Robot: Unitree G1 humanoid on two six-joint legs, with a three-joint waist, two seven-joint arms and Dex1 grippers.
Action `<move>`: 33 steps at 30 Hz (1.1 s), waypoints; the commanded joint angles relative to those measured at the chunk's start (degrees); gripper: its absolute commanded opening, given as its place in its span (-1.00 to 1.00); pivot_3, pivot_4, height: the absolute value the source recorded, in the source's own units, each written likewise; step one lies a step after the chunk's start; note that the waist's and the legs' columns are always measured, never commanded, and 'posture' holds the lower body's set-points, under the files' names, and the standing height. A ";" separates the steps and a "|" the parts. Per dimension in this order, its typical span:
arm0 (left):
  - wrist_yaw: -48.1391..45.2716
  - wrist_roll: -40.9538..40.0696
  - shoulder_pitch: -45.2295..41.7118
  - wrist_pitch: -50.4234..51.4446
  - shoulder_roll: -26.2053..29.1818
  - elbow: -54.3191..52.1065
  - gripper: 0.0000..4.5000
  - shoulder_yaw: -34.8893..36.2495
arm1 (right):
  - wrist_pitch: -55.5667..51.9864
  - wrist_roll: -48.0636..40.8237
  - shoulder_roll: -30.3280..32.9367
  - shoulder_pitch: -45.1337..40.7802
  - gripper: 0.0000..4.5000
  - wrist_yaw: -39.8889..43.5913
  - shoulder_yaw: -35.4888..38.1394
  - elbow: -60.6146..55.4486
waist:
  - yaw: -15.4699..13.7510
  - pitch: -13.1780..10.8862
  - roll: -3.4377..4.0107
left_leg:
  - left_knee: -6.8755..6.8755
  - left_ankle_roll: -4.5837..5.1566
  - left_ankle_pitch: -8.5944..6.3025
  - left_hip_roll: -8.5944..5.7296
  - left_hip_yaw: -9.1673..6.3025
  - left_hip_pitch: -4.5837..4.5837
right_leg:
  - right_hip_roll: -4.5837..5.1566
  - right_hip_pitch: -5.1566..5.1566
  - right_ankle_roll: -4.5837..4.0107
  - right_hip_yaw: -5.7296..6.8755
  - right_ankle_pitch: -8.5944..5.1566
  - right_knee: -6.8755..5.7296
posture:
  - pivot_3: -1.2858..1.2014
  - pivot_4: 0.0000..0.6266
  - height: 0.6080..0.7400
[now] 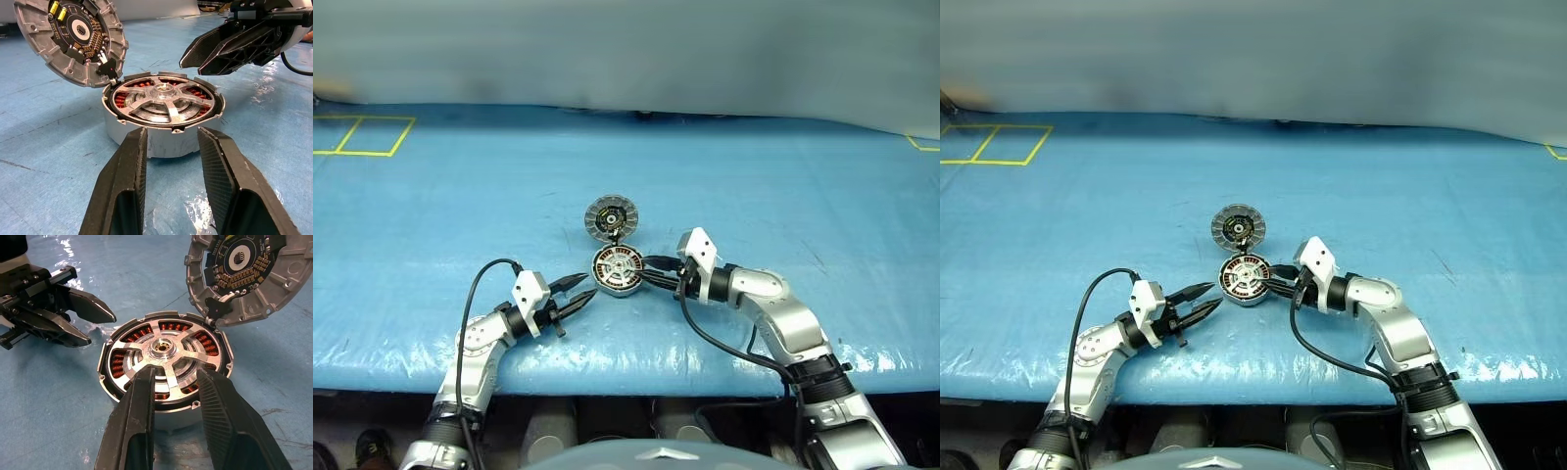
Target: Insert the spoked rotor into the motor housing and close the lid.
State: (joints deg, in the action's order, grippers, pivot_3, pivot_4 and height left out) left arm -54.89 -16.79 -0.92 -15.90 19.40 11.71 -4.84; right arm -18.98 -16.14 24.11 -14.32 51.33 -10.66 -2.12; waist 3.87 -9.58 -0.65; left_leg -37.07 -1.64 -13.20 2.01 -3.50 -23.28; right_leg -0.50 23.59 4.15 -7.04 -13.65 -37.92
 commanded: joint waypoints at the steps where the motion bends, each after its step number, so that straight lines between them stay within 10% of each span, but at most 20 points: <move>1: 0.11 -0.25 0.21 -1.38 -0.09 -0.14 -0.24 0.65 | 1.04 -1.72 -0.97 -0.20 -0.38 0.37 1.11 -1.60 | 0.00 0.00 0.00 | 0.00 0.00 0.00 0.00 0.00 0.00 | 0.00 0.00 0.00 0.00 0.00 0.00 | 0.03 -0.52 1.00; 5: 0.14 -0.28 0.20 -1.54 -0.14 -0.09 -0.24 0.70 | 1.22 -1.28 -3.04 -1.18 -0.38 -1.45 1.29 0.24 | 0.03 0.00 0.00 | 0.00 0.00 0.00 0.01 -0.01 0.01 | -0.01 0.00 0.01 0.00 0.00 -0.01 | 0.03 -0.52 1.00; 10: 0.37 -0.22 0.28 -1.87 -0.11 -0.10 -0.24 0.77 | 2.03 1.07 -5.37 -2.61 -0.98 -3.32 -0.21 2.92 | 0.02 0.00 0.00 | -0.01 0.00 0.00 0.00 0.00 0.00 | 0.01 0.00 0.00 0.00 0.00 -0.01 | 0.03 -0.52 1.00; 22: 3.20 -0.51 0.55 -0.90 -0.27 -0.31 -0.24 2.00 | 3.52 7.08 -5.24 -3.22 -0.98 -2.97 -6.23 5.75 | 0.08 0.02 0.00 | 0.01 0.00 0.00 0.01 -0.01 0.13 | 0.00 -0.11 0.13 0.01 0.08 -0.02 | 0.03 -0.52 1.00; 33: 15.83 -0.28 -3.81 10.18 -2.13 1.02 -0.24 6.14 | 4.54 -1.83 -7.49 -1.46 -0.98 -4.62 2.38 -0.86 | 0.02 0.01 -0.01 | 0.00 0.00 0.00 0.01 -0.02 0.13 | -0.02 -0.12 0.18 0.02 0.10 -0.07 | 0.03 -0.52 1.00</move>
State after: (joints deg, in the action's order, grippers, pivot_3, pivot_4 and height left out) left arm -40.58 -16.13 -3.54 -7.16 17.49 13.09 -0.37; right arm -15.17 -16.42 16.58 -16.20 47.20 -10.09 -0.37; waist 3.89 -9.56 -0.66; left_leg -37.08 -1.64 -13.20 2.02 -3.53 -23.14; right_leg -0.51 23.47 4.33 -7.02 -13.55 -37.99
